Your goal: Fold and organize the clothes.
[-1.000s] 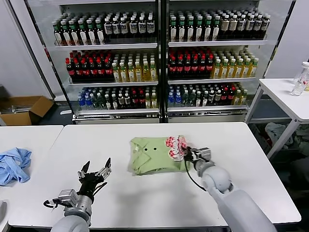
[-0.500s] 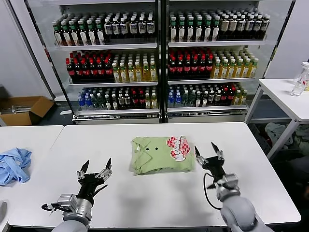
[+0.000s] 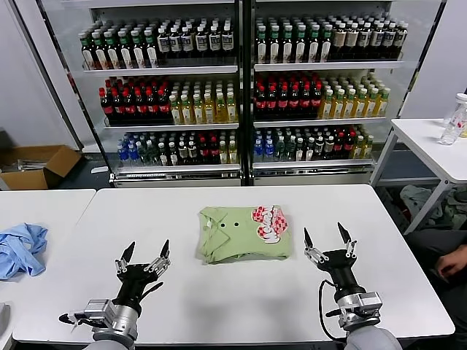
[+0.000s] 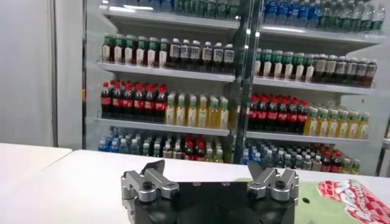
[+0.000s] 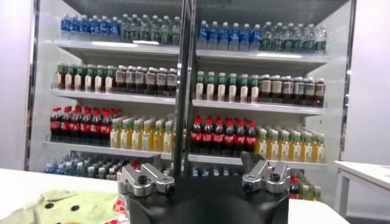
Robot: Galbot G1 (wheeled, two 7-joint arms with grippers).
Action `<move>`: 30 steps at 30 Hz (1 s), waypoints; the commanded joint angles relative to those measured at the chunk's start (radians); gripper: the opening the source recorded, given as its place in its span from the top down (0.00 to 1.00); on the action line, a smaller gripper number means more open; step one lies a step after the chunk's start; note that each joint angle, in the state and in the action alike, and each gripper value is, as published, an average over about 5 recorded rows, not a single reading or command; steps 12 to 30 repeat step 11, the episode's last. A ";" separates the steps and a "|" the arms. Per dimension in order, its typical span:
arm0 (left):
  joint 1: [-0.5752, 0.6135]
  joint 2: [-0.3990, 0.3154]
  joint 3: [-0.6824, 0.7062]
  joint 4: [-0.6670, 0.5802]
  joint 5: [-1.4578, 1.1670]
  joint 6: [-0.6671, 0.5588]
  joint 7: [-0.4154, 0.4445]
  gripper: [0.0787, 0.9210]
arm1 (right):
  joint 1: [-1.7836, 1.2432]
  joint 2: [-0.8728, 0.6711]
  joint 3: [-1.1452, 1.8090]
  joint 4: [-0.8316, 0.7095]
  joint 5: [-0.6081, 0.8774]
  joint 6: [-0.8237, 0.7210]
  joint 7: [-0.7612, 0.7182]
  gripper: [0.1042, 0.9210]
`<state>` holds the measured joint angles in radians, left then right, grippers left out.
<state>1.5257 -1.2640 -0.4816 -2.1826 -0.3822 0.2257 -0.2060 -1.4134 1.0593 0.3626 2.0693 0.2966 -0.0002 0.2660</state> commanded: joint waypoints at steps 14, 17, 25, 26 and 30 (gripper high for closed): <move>0.045 -0.008 -0.001 -0.044 0.029 -0.010 0.035 0.12 | -0.028 0.022 0.002 0.048 -0.011 -0.029 0.063 0.12; 0.045 -0.008 -0.001 -0.044 0.029 -0.010 0.035 0.12 | -0.028 0.022 0.002 0.048 -0.011 -0.029 0.063 0.12; 0.045 -0.008 -0.001 -0.044 0.029 -0.010 0.035 0.12 | -0.028 0.022 0.002 0.048 -0.011 -0.029 0.063 0.12; 0.045 -0.008 -0.001 -0.044 0.029 -0.010 0.035 0.12 | -0.028 0.022 0.002 0.048 -0.011 -0.029 0.063 0.12; 0.045 -0.008 -0.001 -0.044 0.029 -0.010 0.035 0.12 | -0.028 0.022 0.002 0.048 -0.011 -0.029 0.063 0.12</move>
